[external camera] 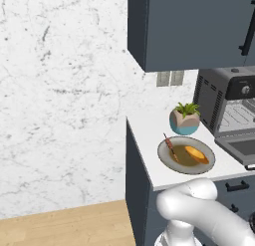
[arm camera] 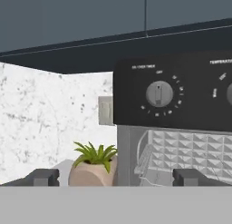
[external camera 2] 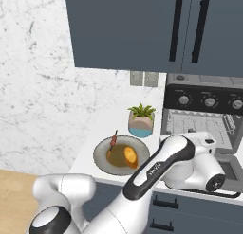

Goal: Pick up the kebab skewer and baguette bread, and place them inside the toaster oven. Close the toaster oven door and start by setting the timer.

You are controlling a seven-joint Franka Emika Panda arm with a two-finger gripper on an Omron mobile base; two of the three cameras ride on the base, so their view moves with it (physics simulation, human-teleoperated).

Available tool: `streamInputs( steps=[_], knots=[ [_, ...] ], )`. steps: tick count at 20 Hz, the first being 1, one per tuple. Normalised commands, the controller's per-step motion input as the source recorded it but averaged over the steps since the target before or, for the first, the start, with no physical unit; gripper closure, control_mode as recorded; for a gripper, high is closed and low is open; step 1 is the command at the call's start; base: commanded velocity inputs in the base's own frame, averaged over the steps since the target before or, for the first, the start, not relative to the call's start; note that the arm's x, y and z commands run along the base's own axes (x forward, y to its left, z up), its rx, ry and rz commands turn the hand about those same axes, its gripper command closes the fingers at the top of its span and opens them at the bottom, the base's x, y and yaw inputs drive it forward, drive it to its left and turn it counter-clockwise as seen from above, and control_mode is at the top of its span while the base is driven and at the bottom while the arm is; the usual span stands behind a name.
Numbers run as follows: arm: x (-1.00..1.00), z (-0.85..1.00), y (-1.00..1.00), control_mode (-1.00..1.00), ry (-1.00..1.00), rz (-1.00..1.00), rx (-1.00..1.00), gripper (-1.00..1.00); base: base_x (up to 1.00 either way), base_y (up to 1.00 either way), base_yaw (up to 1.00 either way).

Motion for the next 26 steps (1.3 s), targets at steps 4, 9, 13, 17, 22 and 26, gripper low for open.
streamInputs(
  steps=[4, 9, 13, 17, 22, 26],
  knots=[
    [0.50, -0.07, -0.12, -1.00, 0.00, 0.00, 0.00, -1.00, 0.00, 0.00, 0.00],
    [0.64, -0.01, -0.21, -1.00, 0.02, 0.00, 0.00, -1.00, 0.00, 0.00, 0.00],
    [0.53, -0.22, -0.22, -1.00, 0.01, 0.00, 0.00, -1.00, 0.00, 0.00, 0.00],
    [0.55, -0.38, -0.33, -1.00, 0.01, 0.00, 0.00, -1.00, 0.00, 0.00, 0.00],
    [0.63, -0.27, -0.32, -1.00, 0.05, 0.00, 0.00, -1.00, 0.00, 0.00, 0.00],
    [0.53, -0.25, -0.34, -1.00, 0.07, 0.00, -0.01, -1.00, 0.00, 0.00, 0.00]
  ],
)
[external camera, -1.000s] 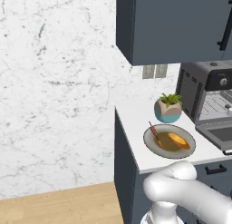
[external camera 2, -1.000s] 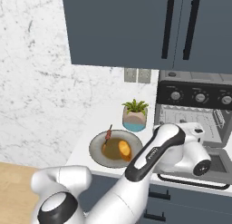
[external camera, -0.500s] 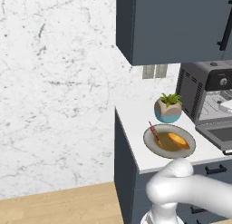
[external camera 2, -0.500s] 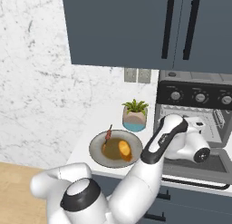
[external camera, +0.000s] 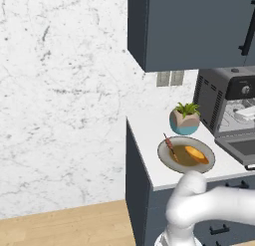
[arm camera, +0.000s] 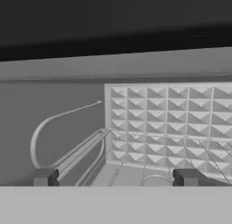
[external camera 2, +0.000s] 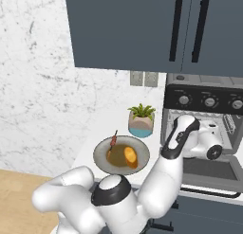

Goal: Pick up the kebab skewer and baguette bread, and place them inside the toaster oven. Close the toaster oven door and start by setting the timer.

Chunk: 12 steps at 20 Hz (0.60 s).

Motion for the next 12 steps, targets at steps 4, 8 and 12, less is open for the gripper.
streamInputs(
  steps=[4, 8, 12],
  knots=[
    [0.39, -0.37, -0.37, -1.00, 0.04, 0.00, -0.03, -1.00, 0.00, 0.00, 0.00],
    [0.41, -0.24, -0.31, -1.00, 0.00, 0.00, -0.02, -1.00, 0.00, 0.00, 0.00],
    [0.39, -0.17, -0.27, -1.00, 0.00, 0.00, -0.01, -1.00, 0.00, 0.00, 0.00]
  ],
)
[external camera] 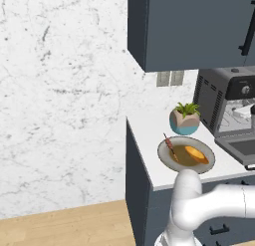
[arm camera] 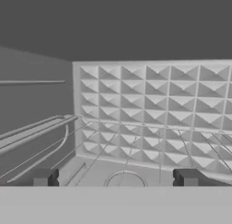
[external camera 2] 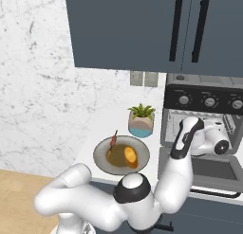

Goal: Pick up the kebab skewer and baguette bread, and place them inside the toaster oven. Close the toaster oven door and start by setting the timer.

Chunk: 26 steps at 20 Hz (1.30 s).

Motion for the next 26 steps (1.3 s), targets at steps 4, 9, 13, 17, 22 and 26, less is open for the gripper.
streamInputs(
  steps=[4, 9, 13, 17, 22, 26],
  knots=[
    [0.39, -0.22, -0.20, -1.00, 0.00, 0.00, -0.03, -1.00, 0.00, 0.00, 0.00],
    [0.27, -0.34, -0.17, -1.00, 0.00, 0.00, -0.04, -1.00, 0.00, 0.00, 0.00],
    [0.00, -0.54, -0.14, -1.00, 0.02, 0.00, -0.07, -1.00, 0.00, 0.00, 0.00],
    [-0.07, -0.71, -0.16, -1.00, 0.06, 0.00, -0.10, -1.00, 0.00, 0.00, 0.00],
    [-0.26, -0.80, -0.13, -1.00, 0.09, 0.00, -0.13, -1.00, 0.00, 0.00, 0.00],
    [-0.72, -0.89, -0.21, -1.00, 0.06, 0.00, -0.14, -1.00, 0.00, 0.00, 0.00]
  ],
)
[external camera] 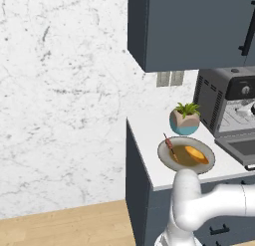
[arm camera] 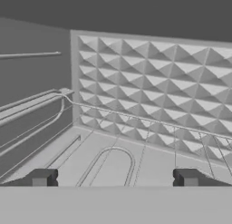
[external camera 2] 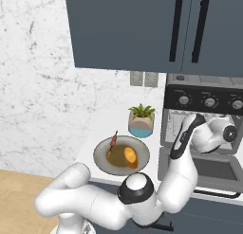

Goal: Pick up the kebab skewer and baguette bread, and place them inside the toaster oven. Close the toaster oven door and start by setting the timer.

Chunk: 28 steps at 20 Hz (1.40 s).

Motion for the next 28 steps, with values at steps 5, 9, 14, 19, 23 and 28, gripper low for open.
streamInputs(
  steps=[5, 9, 14, 19, 23, 28],
  knots=[
    [-0.99, -0.94, -0.24, -1.00, 0.07, 0.00, -0.14, -1.00, 0.00, 0.00, 0.00],
    [-1.00, -0.95, -0.08, -1.00, 0.09, 0.00, -0.15, -1.00, 0.00, 0.00, 0.00],
    [-1.00, -0.98, 0.00, -1.00, 0.14, 0.00, -0.19, -1.00, 0.00, 0.00, 0.00],
    [-0.86, -0.10, -0.20, -1.00, 0.07, -0.01, -0.02, -1.00, 0.00, 0.00, 0.00],
    [-0.81, 0.79, -0.12, -1.00, 0.10, 0.00, 0.00, -1.00, 0.00, 0.00, 0.00],
    [-0.50, 1.00, 0.59, -1.00, 0.15, 0.00, 0.00, -1.00, 0.00, 0.00, 0.00]
  ],
)
